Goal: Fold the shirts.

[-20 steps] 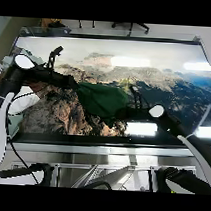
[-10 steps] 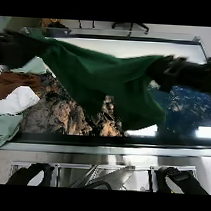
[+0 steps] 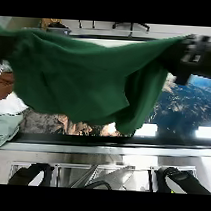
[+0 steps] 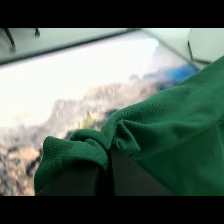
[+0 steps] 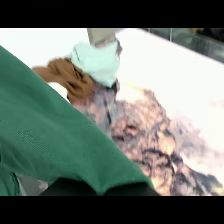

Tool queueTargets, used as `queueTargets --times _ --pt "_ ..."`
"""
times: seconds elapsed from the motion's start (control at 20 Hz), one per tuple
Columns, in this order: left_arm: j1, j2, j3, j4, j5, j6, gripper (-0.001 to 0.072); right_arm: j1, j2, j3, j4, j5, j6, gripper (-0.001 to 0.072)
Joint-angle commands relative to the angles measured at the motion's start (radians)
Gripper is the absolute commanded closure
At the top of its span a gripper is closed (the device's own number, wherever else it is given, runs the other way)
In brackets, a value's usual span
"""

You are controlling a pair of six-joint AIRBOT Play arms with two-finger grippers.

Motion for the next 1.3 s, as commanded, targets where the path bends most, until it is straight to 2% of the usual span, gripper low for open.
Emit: queueTargets --times 0.0,0.2,0.35,0.4,0.45,0.5,0.55,0.75,0.9,1.0,1.25 --pt "0.000 -0.163 -0.167 0.012 0.056 0.075 0.0693 0.000 -0.221 0.007 -0.087 0.043 0.000 0.0687" --pt "0.000 -0.453 -0.295 0.011 0.249 0.180 0.0693 0.000 -0.563 0.008 -0.231 -0.059 0.001 0.0686" --pt "0.018 -0.664 -0.242 0.010 0.356 0.201 0.0689 -0.007 -0.733 0.008 -0.261 -0.214 0.008 0.0684" --pt "0.031 -0.721 -0.193 0.010 0.356 0.201 0.0544 -0.017 -0.760 0.008 -0.265 -0.268 0.037 0.0618" --pt "0.047 -0.765 -0.143 0.010 0.340 0.200 0.0054 -0.030 -0.769 0.008 -0.265 -0.301 0.063 0.0410" --pt "0.070 -0.797 -0.093 0.009 0.305 0.189 0.0030 -0.051 -0.763 0.010 -0.265 -0.304 0.092 0.0261" --pt "0.098 -0.822 -0.037 0.010 0.243 0.177 0.0032 -0.082 -0.744 0.010 -0.266 -0.275 0.110 0.0237" --pt "0.228 -0.820 0.046 0.010 -0.015 0.104 0.0033 -0.273 -0.629 0.008 -0.269 -0.002 0.117 0.0237" --pt "0.317 -0.773 -0.114 0.010 -0.159 0.088 0.0034 -0.430 -0.552 -0.081 -0.267 0.188 0.113 0.0244" --pt "0.360 -0.729 -0.295 0.011 -0.160 0.094 0.0046 -0.508 -0.479 -0.228 -0.267 0.209 0.105 0.0244" --pt "0.404 -0.675 -0.652 0.000 -0.037 0.158 0.0051 -0.637 -0.295 -0.560 -0.267 0.163 0.075 0.0244"
